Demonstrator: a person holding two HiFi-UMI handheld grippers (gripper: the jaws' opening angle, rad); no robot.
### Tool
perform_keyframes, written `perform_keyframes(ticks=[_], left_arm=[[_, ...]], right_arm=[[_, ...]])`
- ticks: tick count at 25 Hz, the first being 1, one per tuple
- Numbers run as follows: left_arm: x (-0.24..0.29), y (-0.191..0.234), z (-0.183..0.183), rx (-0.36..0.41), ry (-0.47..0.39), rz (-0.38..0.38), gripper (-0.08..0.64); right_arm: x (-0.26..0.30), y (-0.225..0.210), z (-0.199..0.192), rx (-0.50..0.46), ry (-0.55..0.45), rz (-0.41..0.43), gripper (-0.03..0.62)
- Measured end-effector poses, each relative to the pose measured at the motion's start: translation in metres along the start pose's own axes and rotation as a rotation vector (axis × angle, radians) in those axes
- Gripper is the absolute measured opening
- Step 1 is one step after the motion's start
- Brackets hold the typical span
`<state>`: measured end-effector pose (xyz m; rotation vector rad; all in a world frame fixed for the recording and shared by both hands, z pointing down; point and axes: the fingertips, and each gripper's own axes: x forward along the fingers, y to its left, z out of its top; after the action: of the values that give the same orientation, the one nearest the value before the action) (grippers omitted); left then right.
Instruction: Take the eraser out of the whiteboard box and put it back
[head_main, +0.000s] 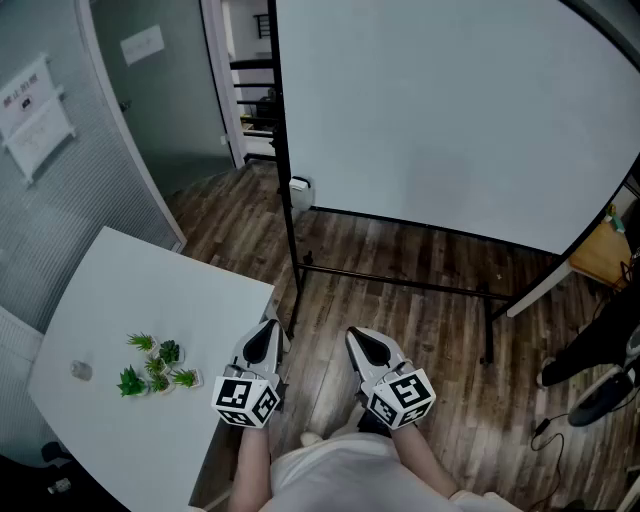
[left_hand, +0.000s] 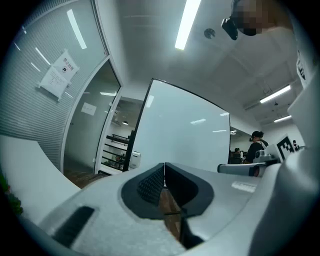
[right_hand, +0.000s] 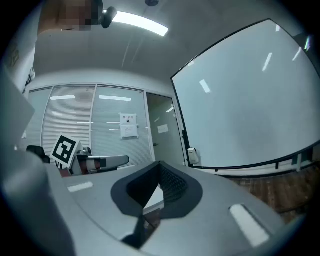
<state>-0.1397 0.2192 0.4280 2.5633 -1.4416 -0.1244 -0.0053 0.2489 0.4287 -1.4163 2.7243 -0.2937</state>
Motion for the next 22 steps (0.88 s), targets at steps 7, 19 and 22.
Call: perform_keyframes(ticks=[7,19,22], left_arm=[[0.0,0.003,0.002,0.003,-0.018,0.049,0.011],[-0.001,0.005,-0.006,-0.019,0.021,0.023,0.41],[-0.001,0.007,-0.006,0.007,0.036,0.005,0.426]], right_arm=[[-0.006,-0.002,0.003,-0.041,-0.004,-0.02,0.008],[-0.026,-0.025,0.012,0.006,-0.049,-0.171,0.271],[-0.028,-0.028,0.01,0.021,-0.05,-0.193,0.296]])
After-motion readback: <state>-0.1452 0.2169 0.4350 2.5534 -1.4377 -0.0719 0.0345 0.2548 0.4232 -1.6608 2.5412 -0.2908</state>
